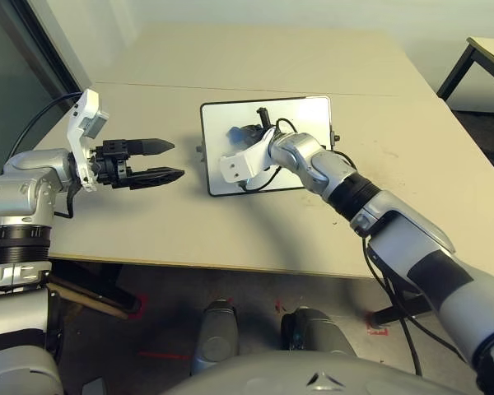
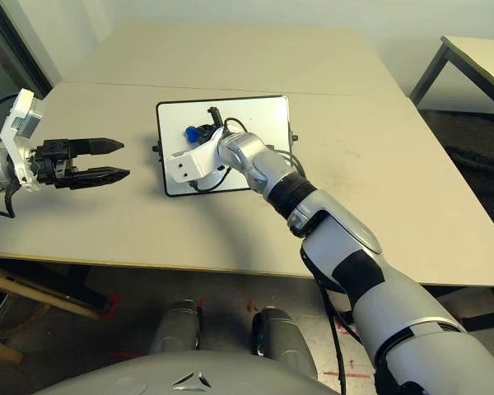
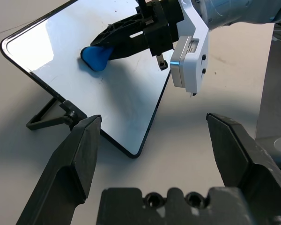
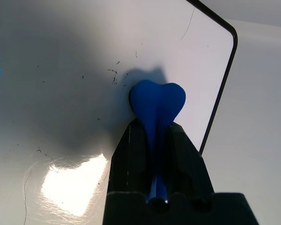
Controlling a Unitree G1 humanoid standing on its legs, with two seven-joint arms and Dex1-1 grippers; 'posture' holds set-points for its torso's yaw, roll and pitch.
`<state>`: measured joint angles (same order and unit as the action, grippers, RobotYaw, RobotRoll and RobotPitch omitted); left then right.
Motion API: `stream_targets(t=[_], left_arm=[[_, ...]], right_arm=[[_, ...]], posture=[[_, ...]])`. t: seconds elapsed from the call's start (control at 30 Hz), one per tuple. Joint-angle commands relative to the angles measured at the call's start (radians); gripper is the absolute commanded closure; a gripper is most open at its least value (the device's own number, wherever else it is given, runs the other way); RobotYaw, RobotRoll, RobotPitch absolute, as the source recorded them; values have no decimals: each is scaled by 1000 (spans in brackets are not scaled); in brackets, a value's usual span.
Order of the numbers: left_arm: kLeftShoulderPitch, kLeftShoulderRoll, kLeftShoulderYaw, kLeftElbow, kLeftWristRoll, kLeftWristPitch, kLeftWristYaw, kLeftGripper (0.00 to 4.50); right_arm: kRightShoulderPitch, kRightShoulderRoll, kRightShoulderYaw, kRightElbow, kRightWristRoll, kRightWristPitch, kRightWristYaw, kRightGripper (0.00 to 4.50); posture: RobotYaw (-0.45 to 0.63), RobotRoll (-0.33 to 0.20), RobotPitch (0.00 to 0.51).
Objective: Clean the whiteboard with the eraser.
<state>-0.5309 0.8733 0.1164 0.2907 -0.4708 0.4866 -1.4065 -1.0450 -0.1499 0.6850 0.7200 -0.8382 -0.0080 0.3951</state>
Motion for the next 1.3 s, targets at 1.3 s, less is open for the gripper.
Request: stream_targets(t=[1.3], left_arm=[[-45,-24,-32,66,21,-52,-11,0]], right_arm=[[116,-216,-755,-608,632,871,290,4162]], posture=[[241,0,16]])
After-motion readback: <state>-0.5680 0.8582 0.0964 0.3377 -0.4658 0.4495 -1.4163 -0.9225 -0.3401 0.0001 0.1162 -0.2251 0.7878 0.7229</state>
